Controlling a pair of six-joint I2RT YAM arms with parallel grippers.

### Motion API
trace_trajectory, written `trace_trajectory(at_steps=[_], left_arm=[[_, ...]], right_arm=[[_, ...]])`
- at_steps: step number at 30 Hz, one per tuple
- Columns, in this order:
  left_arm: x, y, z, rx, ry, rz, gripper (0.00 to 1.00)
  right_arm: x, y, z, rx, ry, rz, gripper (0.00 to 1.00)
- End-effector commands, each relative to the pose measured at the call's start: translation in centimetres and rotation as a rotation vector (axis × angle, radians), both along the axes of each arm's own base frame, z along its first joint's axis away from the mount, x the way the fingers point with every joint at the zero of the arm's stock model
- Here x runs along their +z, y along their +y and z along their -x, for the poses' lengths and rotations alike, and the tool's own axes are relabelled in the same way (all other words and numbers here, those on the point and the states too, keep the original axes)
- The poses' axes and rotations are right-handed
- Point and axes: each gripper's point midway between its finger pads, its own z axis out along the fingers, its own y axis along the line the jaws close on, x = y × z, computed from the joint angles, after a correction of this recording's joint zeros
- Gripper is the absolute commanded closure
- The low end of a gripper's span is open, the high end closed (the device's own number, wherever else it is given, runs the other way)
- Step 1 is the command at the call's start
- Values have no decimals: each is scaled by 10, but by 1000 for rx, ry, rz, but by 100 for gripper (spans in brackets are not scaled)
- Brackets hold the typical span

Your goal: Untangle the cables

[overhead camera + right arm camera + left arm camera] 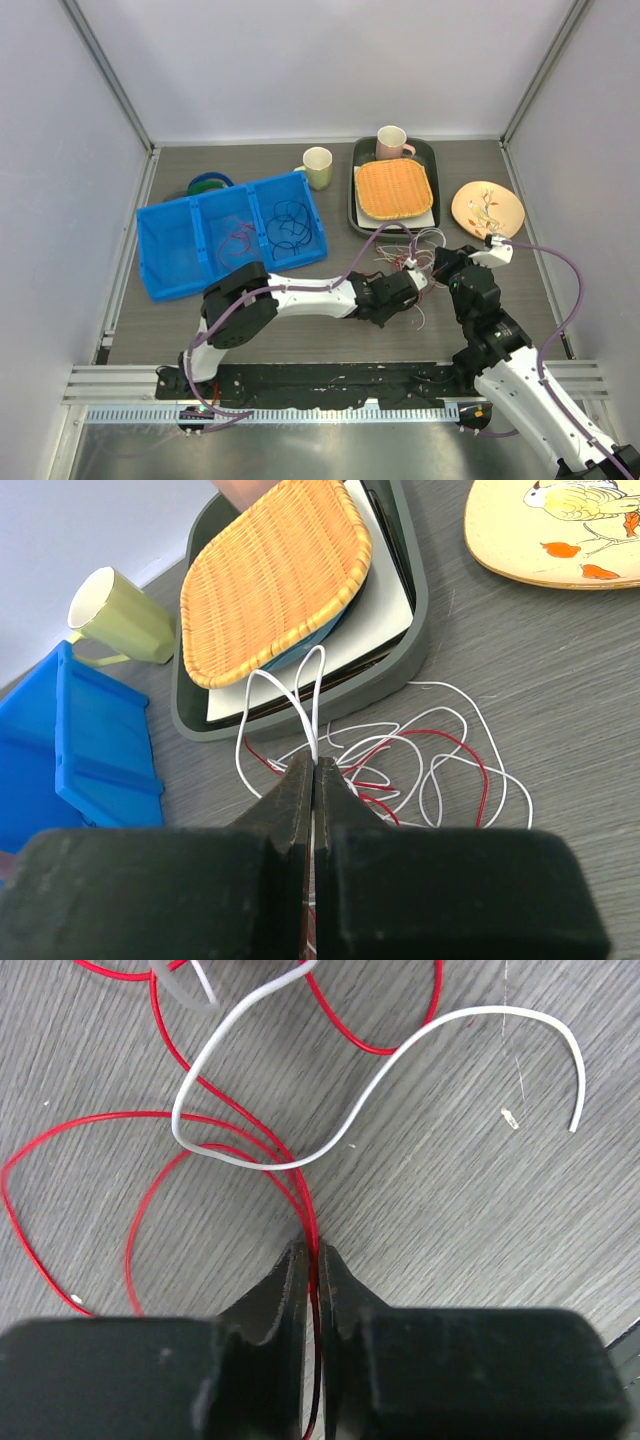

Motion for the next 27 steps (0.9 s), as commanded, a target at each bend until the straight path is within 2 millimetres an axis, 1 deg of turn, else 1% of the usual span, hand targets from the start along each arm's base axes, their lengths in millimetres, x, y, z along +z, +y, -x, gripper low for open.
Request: trace_trajectory(at_steps=[1,3,4,5,6,7,9,10,11,12,13,14,15,16,17,18,19,20,21,22,23,24,25,26,27], left_arm=[[4,3,-8,35,-53,-30,98],[11,7,-13,72,-80,-28,100],[20,11,-14,85,-94,-11,100],[26,14,-16,101,-111,-2,100],[35,16,-22,142,-138,23,100],[47,24,-24,165,-158,42,100],[64,34,-31,229,-208,81,100],[64,47,-33,258,-225,73,100],[87,53,-36,294,-248,125,100],[94,63,-40,328,-266,131,100],[98,81,-49,399,-286,135,100],[119,93,-54,448,-304,182,100],[127,109,-58,492,-312,188,100],[127,132,-71,581,-312,193,100],[133,146,-78,628,-309,213,100],[152,164,-82,684,-312,275,100],[148,192,-96,770,-313,269,100],[153,205,-99,816,-308,298,100],[166,222,-100,864,-323,330,100],[169,245,-105,933,-337,334,100],[174,256,-105,971,-347,351,100],[178,267,-104,1000,-358,360,100],[191,283,-102,1041,-381,405,100],[199,294,-101,1084,-409,425,100],[203,306,-97,1117,-423,431,100]], right_arm=[[18,0,-4,-11,-49,-22,99],[18,-2,-4,-22,-46,-22,99],[16,-4,-3,-32,-40,-21,99],[16,-6,-3,-43,-36,-20,99],[15,-11,-3,-72,-32,-14,99],[11,-14,-2,-88,-13,-11,99],[11,-24,-1,-148,-4,-4,99],[7,-28,1,-171,14,-2,99],[6,-31,2,-191,19,-2,99],[6,-34,3,-204,25,3,99],[4,-38,4,-225,34,12,99],[3,-39,5,-235,38,9,99],[4,-41,5,-245,39,8,99],[1,-42,6,-256,53,13,99],[0,-46,7,-281,56,12,99],[0,-48,7,-292,61,16,99],[-4,-51,9,-303,79,30,99],[-6,-55,10,-331,90,42,99],[-5,-57,10,-348,95,35,99],[-9,-61,14,-372,119,52,99],[-13,-67,15,-410,137,71,99],[-12,-70,16,-434,139,65,99],[-16,-73,19,-454,160,75,99],[-20,-76,20,-472,178,84,99],[-17,-81,22,-504,172,90,99]])
